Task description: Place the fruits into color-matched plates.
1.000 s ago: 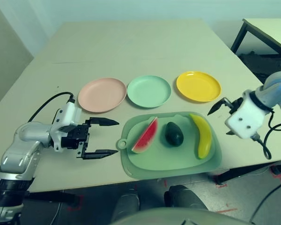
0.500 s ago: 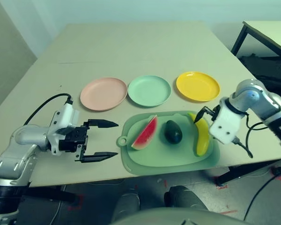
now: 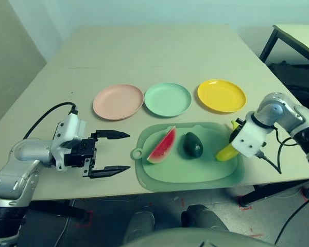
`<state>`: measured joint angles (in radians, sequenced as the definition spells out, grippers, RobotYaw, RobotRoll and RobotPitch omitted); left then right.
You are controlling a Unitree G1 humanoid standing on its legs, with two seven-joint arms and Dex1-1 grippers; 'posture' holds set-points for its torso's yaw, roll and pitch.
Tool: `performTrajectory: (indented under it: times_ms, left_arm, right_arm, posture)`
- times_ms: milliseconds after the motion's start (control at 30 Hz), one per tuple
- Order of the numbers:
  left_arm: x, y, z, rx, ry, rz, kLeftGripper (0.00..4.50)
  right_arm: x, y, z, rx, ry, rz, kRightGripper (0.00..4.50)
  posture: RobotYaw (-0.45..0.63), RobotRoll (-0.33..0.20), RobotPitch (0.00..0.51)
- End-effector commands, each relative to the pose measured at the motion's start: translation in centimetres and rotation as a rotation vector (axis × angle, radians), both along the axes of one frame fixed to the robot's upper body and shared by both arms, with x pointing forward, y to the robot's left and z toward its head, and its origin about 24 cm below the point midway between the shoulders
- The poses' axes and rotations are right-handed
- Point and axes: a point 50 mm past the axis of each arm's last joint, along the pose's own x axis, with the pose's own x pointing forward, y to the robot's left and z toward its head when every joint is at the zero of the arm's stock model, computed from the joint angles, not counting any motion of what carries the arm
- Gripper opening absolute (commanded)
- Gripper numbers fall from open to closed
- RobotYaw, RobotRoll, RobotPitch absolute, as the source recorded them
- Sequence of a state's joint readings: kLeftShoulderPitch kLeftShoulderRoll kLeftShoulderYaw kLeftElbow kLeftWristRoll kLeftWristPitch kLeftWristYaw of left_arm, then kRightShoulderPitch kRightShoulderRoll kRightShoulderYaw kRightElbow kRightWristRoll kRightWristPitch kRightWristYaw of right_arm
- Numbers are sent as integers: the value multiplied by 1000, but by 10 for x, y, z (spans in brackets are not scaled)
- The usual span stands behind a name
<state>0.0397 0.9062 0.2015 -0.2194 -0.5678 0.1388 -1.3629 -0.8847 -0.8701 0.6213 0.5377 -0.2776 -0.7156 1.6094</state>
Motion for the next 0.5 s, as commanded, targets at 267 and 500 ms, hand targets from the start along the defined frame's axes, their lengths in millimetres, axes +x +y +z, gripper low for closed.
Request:
performTrajectory:
  times_ms: [267, 500]
  left_arm:
    - [14, -10, 18, -111, -67, 27, 4500]
    - [16, -11, 15, -85, -58, 25, 4500]
  right_arm:
    - [55, 4, 62, 143, -177, -307, 1688]
    - [83, 6, 45, 231, -385, -523, 1688]
  posture:
    - [-8, 0, 14]
    - [4, 0, 12]
